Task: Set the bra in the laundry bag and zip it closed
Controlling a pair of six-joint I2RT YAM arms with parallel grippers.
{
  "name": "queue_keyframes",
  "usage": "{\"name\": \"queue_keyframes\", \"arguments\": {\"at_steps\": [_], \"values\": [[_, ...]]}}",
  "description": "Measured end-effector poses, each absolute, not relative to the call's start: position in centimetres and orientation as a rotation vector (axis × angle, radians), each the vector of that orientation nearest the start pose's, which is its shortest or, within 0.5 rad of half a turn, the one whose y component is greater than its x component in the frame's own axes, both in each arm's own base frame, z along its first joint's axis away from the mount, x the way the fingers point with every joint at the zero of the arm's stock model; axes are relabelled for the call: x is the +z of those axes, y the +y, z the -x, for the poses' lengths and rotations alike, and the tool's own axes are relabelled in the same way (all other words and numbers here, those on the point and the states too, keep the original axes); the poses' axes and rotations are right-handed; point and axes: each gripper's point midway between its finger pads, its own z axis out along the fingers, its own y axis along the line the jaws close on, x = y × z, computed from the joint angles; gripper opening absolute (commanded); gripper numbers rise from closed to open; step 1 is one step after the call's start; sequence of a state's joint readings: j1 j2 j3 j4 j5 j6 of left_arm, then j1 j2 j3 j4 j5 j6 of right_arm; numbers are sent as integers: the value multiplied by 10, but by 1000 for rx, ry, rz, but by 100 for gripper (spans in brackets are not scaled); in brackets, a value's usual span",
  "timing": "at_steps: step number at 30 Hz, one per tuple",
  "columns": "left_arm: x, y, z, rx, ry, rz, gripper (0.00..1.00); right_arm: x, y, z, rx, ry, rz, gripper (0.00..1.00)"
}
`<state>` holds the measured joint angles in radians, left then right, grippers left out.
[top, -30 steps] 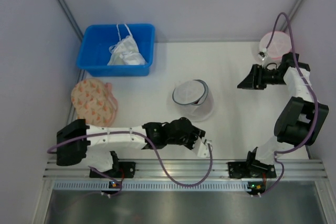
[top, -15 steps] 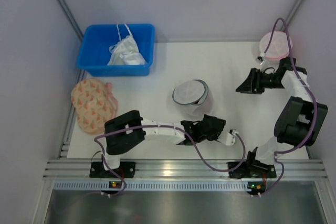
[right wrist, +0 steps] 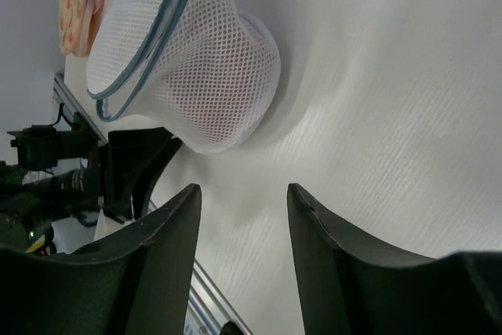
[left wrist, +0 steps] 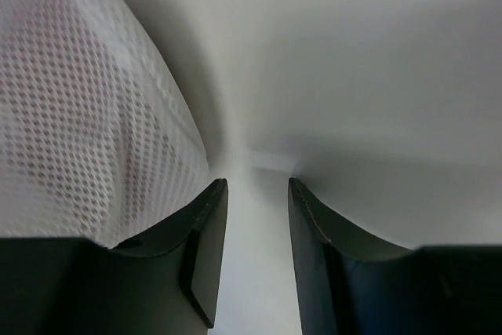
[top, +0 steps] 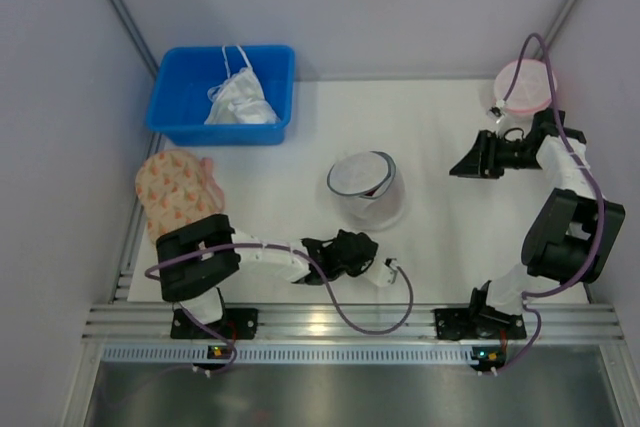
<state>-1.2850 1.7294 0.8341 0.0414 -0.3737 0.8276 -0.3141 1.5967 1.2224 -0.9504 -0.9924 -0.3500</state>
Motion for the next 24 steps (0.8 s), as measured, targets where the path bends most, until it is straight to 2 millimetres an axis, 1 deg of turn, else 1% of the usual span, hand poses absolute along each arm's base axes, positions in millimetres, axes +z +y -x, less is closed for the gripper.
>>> {"name": "queue_keyframes", "arguments": {"at_steps": [2, 3, 6, 8, 9, 10, 12, 13, 14, 16, 18, 20, 21, 23, 24], "values": [[29, -324, -205, 250, 1318, -1979, 42, 158, 45, -312, 1114, 2363, 208, 48], [28, -308, -212, 273, 1335, -1979, 41, 158, 45, -312, 1114, 2363, 208, 48], [29, -274, -241, 320, 1404, -1949, 37, 158, 46, -312, 1116, 2363, 213, 47], [29, -256, -258, 328, 1450, -1923, 39, 157, 48, -312, 1119, 2364, 221, 46], [32, -247, -265, 324, 1469, -1905, 43, 157, 50, -313, 1118, 2363, 231, 42], [37, -240, -270, 311, 1475, -1887, 46, 157, 52, -313, 1118, 2364, 242, 41], [51, -239, -268, 252, 1452, -1858, 50, 154, 59, -314, 1120, 2366, 272, 38], [63, -243, -263, 201, 1416, -1843, 53, 151, 64, -315, 1123, 2369, 291, 38], [76, -250, -257, 150, 1373, -1825, 53, 147, 71, -314, 1124, 2372, 314, 37], [102, -262, -247, 55, 1299, -1782, 54, 133, 86, -310, 1132, 2400, 352, 36], [121, -270, -235, -30, 1244, -1754, 54, 117, 105, -304, 1145, 2432, 391, 35], [129, -272, -224, -101, 1228, -1738, 54, 100, 123, -300, 1154, 2466, 432, 35], [129, -271, -219, -131, 1241, -1728, 54, 94, 131, -300, 1158, 2478, 448, 35], [125, -268, -211, -187, 1295, -1709, 54, 82, 144, -303, 1159, 2491, 482, 35], [122, -266, -208, -231, 1358, -1676, 55, 77, 149, -304, 1158, 2496, 492, 34]]}}
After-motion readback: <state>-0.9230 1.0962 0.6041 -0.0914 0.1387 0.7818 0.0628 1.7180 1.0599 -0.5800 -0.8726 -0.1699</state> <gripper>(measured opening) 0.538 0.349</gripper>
